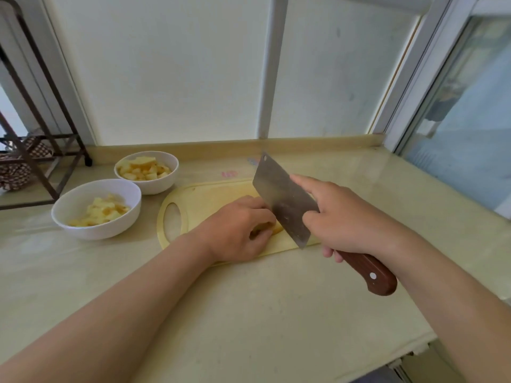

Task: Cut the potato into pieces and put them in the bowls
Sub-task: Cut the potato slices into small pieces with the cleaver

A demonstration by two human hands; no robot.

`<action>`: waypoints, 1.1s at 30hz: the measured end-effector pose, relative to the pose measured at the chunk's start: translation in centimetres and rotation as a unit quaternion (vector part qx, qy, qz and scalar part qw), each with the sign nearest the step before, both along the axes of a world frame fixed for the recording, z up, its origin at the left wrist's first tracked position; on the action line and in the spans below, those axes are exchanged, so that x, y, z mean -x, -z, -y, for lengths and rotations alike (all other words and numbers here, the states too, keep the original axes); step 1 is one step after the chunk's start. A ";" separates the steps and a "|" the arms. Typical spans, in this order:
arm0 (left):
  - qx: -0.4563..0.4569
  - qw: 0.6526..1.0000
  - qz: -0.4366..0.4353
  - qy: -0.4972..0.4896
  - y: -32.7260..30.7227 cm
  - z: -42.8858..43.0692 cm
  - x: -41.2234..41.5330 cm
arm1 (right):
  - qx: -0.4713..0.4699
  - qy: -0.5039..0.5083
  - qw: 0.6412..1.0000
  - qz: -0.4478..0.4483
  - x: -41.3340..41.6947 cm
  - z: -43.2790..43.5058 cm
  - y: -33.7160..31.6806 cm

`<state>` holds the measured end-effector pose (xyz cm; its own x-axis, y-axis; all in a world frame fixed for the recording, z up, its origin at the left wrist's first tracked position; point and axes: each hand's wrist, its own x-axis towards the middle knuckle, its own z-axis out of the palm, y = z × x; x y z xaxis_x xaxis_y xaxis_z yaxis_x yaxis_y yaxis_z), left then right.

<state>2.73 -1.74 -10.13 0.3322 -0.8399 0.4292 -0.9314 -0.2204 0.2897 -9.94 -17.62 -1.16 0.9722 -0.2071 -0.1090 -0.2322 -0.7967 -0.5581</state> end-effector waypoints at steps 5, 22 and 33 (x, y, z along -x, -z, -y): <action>0.012 1.000 0.002 0.010 0.2 0.0 -0.2 | 0.030 -0.009 0.999 -0.032 0.8 -0.4 -0.7; 0.042 0.999 -0.020 0.007 0.1 -1.4 -1.0 | 0.064 -0.015 0.996 -0.053 -4.4 -1.9 0.2; 0.043 0.999 -0.004 0.007 0.4 -1.4 -0.7 | 0.005 0.005 1.000 0.007 -2.0 -0.6 -0.1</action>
